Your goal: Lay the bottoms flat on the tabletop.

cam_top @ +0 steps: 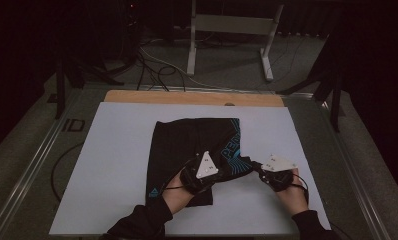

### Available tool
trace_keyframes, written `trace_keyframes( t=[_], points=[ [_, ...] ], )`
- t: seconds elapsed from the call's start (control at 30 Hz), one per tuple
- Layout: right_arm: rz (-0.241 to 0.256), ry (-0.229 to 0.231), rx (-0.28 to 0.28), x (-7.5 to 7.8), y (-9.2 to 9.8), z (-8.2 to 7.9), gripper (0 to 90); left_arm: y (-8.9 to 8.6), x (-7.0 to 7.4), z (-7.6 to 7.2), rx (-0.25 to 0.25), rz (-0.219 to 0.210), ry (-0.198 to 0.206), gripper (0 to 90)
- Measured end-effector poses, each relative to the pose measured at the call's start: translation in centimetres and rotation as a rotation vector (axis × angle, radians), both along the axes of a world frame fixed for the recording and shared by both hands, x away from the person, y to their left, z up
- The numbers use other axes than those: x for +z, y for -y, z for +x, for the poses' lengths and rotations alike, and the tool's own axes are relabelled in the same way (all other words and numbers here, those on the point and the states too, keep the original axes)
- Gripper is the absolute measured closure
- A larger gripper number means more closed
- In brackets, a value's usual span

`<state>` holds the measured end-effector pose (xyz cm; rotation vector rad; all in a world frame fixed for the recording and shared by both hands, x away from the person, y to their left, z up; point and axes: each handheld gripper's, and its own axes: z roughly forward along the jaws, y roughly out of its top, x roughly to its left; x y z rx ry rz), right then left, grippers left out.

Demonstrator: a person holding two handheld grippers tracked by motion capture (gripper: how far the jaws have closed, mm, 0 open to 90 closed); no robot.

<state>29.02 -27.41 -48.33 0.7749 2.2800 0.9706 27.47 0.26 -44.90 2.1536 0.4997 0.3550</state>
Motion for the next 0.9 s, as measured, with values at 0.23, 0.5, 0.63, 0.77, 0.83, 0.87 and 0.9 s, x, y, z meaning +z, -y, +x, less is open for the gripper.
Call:
trace_keyframes(
  t=[0.23,0.5,0.63,0.77,0.83,0.87,0.9],
  points=[
    [0.113,-0.058,0.050,3.5,1.2,-2.9,88.5,-0.8,0.2,0.1,-0.014,-0.007,-0.018,85.3],
    [0.084,-0.143,0.057,2.2,1.7,-3.9,88.4,-0.8,-1.3,-0.4,-0.079,0.016,-0.100,84.2],
    [0.089,-0.201,0.084,1.2,2.2,-4.4,76.2,-0.3,-2.5,-1.2,-0.156,0.085,-0.143,75.2],
    [0.177,-0.168,0.087,1.7,3.0,-4.9,51.1,-0.9,-2.8,-2.1,-0.186,0.068,-0.120,54.2],
    [0.195,-0.151,0.048,2.0,3.3,-4.9,46.7,-1.3,-2.8,-2.6,-0.190,0.060,-0.108,46.3],
    [0.210,-0.155,0.045,2.0,3.5,-4.7,47.2,-1.5,-2.8,-2.8,-0.186,0.053,-0.103,45.8],
    [0.225,-0.163,0.039,1.9,3.6,-4.6,47.7,-1.7,-2.8,-2.9,-0.190,0.053,-0.094,45.6]
  ],
)
